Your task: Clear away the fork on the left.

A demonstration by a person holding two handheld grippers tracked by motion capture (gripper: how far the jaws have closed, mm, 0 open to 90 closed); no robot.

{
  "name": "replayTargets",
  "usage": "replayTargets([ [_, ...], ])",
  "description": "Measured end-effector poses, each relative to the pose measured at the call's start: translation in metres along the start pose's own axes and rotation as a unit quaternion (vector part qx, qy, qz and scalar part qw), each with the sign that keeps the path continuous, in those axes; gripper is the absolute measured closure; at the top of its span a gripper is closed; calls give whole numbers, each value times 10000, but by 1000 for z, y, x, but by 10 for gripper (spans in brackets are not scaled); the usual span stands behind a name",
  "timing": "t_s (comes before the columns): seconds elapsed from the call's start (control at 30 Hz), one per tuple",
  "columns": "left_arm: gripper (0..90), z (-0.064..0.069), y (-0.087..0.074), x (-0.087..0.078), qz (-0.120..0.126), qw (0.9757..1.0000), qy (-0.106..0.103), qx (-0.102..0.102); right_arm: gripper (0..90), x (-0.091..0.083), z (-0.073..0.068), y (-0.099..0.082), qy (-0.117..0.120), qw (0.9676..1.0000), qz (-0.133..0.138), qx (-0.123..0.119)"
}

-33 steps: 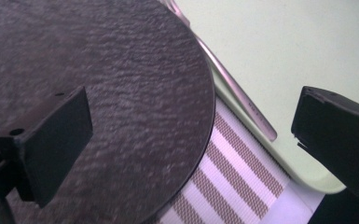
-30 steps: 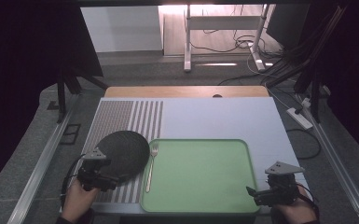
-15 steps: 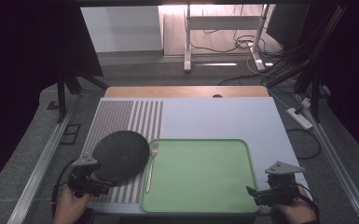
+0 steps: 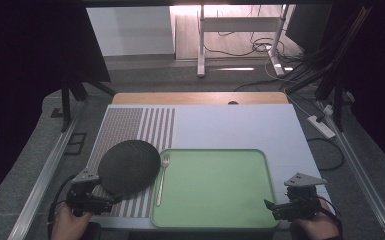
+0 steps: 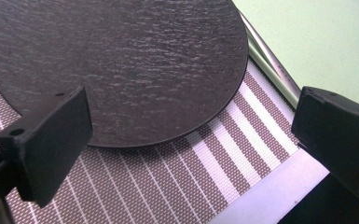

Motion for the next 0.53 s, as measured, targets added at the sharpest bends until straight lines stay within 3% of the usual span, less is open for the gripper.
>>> replayTargets([
  [0.53,0,0,-4,-1,-242,9997,-1,-56,0,1,-1,0,-22,10000,-36,-45],
])
Point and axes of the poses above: each handheld gripper's, and its own axes: x roughly forward along the jaws, y roughly out of its top, z roughly to its right, the point moved 1 cm from there along x, roughly forward along the jaws, and after that the axes turned 15 degrees about -y, right-handed, at the moved point
